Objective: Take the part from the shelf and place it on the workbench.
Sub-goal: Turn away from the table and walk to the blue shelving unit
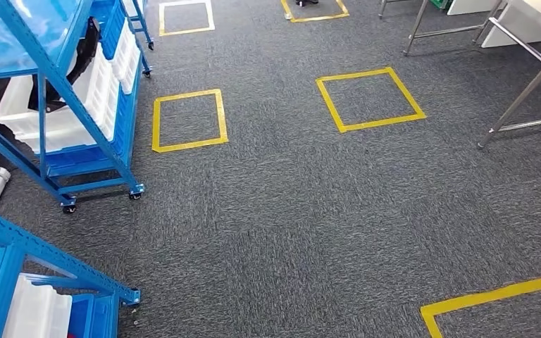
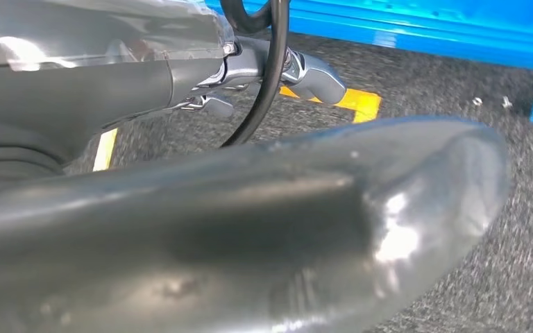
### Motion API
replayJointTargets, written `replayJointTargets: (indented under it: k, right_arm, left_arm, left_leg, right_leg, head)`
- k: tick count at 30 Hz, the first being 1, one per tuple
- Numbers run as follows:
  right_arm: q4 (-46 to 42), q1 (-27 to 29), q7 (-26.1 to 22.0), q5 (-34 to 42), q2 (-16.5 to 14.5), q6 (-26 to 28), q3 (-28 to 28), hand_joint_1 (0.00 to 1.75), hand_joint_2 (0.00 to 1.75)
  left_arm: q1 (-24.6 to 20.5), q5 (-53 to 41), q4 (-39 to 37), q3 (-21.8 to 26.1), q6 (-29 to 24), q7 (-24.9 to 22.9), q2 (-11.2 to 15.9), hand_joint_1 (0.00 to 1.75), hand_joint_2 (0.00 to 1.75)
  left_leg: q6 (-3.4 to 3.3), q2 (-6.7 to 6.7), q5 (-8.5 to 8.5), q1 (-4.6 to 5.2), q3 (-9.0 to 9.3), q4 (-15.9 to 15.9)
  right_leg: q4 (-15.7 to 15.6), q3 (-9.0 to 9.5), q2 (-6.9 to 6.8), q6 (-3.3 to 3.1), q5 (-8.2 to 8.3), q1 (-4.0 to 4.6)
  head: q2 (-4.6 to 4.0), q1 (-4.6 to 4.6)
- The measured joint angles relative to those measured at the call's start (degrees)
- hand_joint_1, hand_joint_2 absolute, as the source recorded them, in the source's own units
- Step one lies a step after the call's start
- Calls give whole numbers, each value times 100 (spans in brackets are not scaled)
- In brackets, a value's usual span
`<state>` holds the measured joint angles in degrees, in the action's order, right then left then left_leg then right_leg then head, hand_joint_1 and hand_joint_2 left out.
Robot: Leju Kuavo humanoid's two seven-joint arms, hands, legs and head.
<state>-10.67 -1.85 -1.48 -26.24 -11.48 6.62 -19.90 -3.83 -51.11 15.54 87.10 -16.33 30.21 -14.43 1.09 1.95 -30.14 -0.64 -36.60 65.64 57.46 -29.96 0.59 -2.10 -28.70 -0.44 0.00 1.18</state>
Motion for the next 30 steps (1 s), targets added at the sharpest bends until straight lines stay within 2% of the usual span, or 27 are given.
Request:
replayJointTargets:
  k: [1, 2, 3, 4, 5, 6, 8, 9, 11, 12, 13, 14, 15, 16, 17, 18, 19, 20, 21, 22, 23, 24, 25, 26, 27, 28, 30]
  right_arm:
    - [1, 8, 4, -17, 0, -5, 9, 0, 0]
    - [1, 14, 12, -27, 0, -5, 17, 0, 0]
    - [1, 16, 19, -33, 0, -4, 21, 0, 0]
    - [1, 16, 25, -36, -1, -2, 26, 0, 0]
    - [1, 14, 32, -41, -3, 1, 31, 0, 0]
    - [1, 12, 36, -51, -5, 4, 37, 0, 0]
    - [1, 11, 47, -101, -11, 9, 54, 0, 0]
    - [1, 12, 56, -127, -12, 9, 62, 0, 0]
    - [-1, 3, 82, -164, -13, 5, 79, 0, 0]
    - [-1, -1, 98, -177, -13, 0, 85, 0, 0]
    - [-2, -5, 113, -191, -13, -9, 92, 0, 0]
    - [-2, -5, 127, -208, -13, -20, 98, 0, 0]
    - [-2, 1, 142, -222, -12, -34, 102, 0, 0]
    - [-2, 5, 154, -233, -11, -51, 105, 0, 0]
    - [-2, 8, 166, -242, -11, -68, 107, 0, 0]
    - [-2, 9, 175, -249, -11, -84, 109, 0, 0]
    - [-2, 8, 183, -255, -11, -98, 111, 0, 0]
    - [-2, 6, 191, -262, -11, -108, 114, 0, 0]
    - [-2, 4, 195, -270, -11, -116, 118, 0, 0]
    - [-2, 3, 198, -281, -9, -123, 124, 0, 0]
    - [-2, 1, 200, -296, -8, -128, 134, 0, 0]
    - [-2, 0, 201, -314, -5, -134, 148, 0, 0]
    - [-2, -1, 202, -331, -3, -139, 162, 0, 0]
    - [-2, -4, 201, -345, -3, -145, 174, 0, 0]
    - [-2, -8, 199, -358, -5, -153, 185, 0, 0]
    - [-2, -10, 194, -371, -8, -162, 192, 0, 0]
    - [-2, -2, 181, -405, -13, -186, 204, 0, 0]
  left_arm:
    - [-9, -2, 0, 0, 2, 3, 0, 0, 0]
    - [-10, -1, 0, 0, 7, 9, 0, 0, 0]
    - [-4, 1, 0, 0, 17, 16, 0, 0, 0]
    - [5, 3, 0, 0, 27, 25, 1, 0, 0]
    - [13, 7, 0, 0, 39, 37, 2, 0, 0]
    - [16, 11, 0, 0, 52, 52, 3, 0, 0]
    - [3, 43, 0, 0, 72, 92, 4, 0, 0]
    - [0, 63, 0, 0, 76, 107, 4, 0, 0]
    - [6, 90, 0, 0, 55, 109, 4, 0, 0]
    - [16, 93, 0, 0, 32, 93, 4, 0, 0]
    - [18, 93, 0, 0, 3, 69, 4, 0, 0]
    - [13, 92, 0, 0, -21, 39, 5, 0, 0]
    - [4, 91, 0, 0, -36, 11, 5, 0, 0]
    - [-5, 88, 0, 0, -44, -12, 7, 0, 0]
    - [-9, 83, 0, 0, -43, -30, 9, 0, 0]
    - [-8, 79, 0, 0, -37, -41, 10, 0, 0]
    - [-3, 75, 0, 0, -31, -47, 11, 0, 0]
    - [1, 72, 0, 0, -23, -51, 11, 0, 0]
    - [2, 70, 0, 0, -14, -53, 11, 0, 0]
    - [-2, 66, -1, 0, -3, -53, 11, 0, 0]
    - [-8, 59, -1, 0, 7, -52, 11, 0, 0]
    - [-13, 45, -2, 0, 20, -52, 12, 0, 0]
    - [-14, 29, -2, 0, 32, -51, 13, 0, 0]
    - [-8, 12, -2, 0, 41, -51, 13, 0, 0]
    - [2, -4, -2, -1, 48, -51, 14, 0, 0]
    - [10, -13, -2, -1, 49, -51, 14, 0, 0]
    - [4, -19, -2, -2, 38, -51, 15, 0, 0]
  left_leg:
    - [23, -83, -195, -5, -184, 390]
    - [43, -117, -322, -12, -331, 715]
    - [57, -138, -350, -16, -395, 877]
    - [64, -158, -267, -18, -344, 814]
    - [64, -196, -101, -18, -178, 529]
    - [54, -299, 85, -14, 59, 114]
    - [-15, -520, 295, 17, 423, -546]
    - [-59, -582, 318, 34, 488, -684]
    - [-143, -494, 326, 46, 469, -727]
    - [-179, -439, 343, 38, 474, -752]
    - [-218, -385, 364, 27, 485, -780]
    - [-257, -327, 388, 13, 496, -808]
    - [-284, -272, 405, 12, 497, -817]
    - [-303, -209, 414, 16, 482, -818]
    - [-312, -136, 421, 23, 468, -816]
    - [-314, -61, 424, 29, 462, -812]
    - [-314, 17, 426, 33, 461, -807]
    - [-312, 97, 427, 35, 466, -800]
    - [-307, 175, 426, 35, 473, -793]
    - [-293, 248, 425, 41, 471, -779]
    - [-271, 322, 425, 45, 460, -763]
    - [-241, 382, 428, 46, 441, -752]
    - [-205, 440, 437, 43, 420, -748]
    - [-169, 499, 448, 35, 395, -754]
    - [-141, 497, 444, 29, 378, -744]
    - [-117, 407, 395, 35, 340, -678]
    - [-81, 98, 106, 45, 124, -213]
  right_leg:
    - [2, -6, -97, -20, -6, 13]
    - [4, -11, -194, -26, -11, 24]
    - [6, -13, -286, -27, -17, 31]
    - [8, -11, -370, -23, -24, 33]
    - [8, 2, -445, -12, -33, 32]
    - [10, 20, -510, 5, -46, 37]
    - [23, 51, -620, 56, -79, 70]
    - [28, 63, -666, 82, -91, 86]
    - [20, 87, -755, 134, -100, 93]
    - [36, 100, -727, 168, -124, 81]
    - [111, 77, -626, 200, -195, 69]
    - [313, -9, -474, 226, -338, 59]
    - [631, -160, -299, 240, -527, 44]
    - [1030, -363, -179, 243, -726, 41]
    - [1410, -563, -123, 244, -870, 38]
    - [1635, -692, -104, 240, -899, 38]
    - [1657, -726, -93, 233, -811, 38]
    - [1450, -647, -71, 219, -618, 38]
    - [1085, -489, -4, 199, -374, 36]
    - [690, -317, 130, 174, -180, 37]
    - [367, -182, 247, 155, -50, 33]
    - [173, -108, 338, 141, 4, 36]
    - [97, -84, 369, 128, 1, 44]
    - [75, -81, 317, 117, 9, 46]
    - [49, -71, 252, 90, 27, 39]
    - [18, -57, 185, 58, 44, 28]
    - [-36, -33, 19, -3, 64, 14]
  head:
    - [0, 16]
    - [0, 21]
    - [-1, 22]
    - [-1, 23]
    - [-1, 25]
    - [-2, 25]
    - [-1, 24]
    - [-1, 16]
    - [0, -3]
    - [0, -4]
    - [0, -11]
    - [0, -25]
    - [0, -39]
    - [0, -51]
    - [0, -57]
    - [0, -57]
    - [0, -57]
    - [0, -57]
    - [0, -58]
    - [0, -59]
    - [0, -58]
    - [0, -58]
    - [0, -60]
    - [0, -60]
    - [0, -57]
    - [-1, -49]
    - [-1, -9]
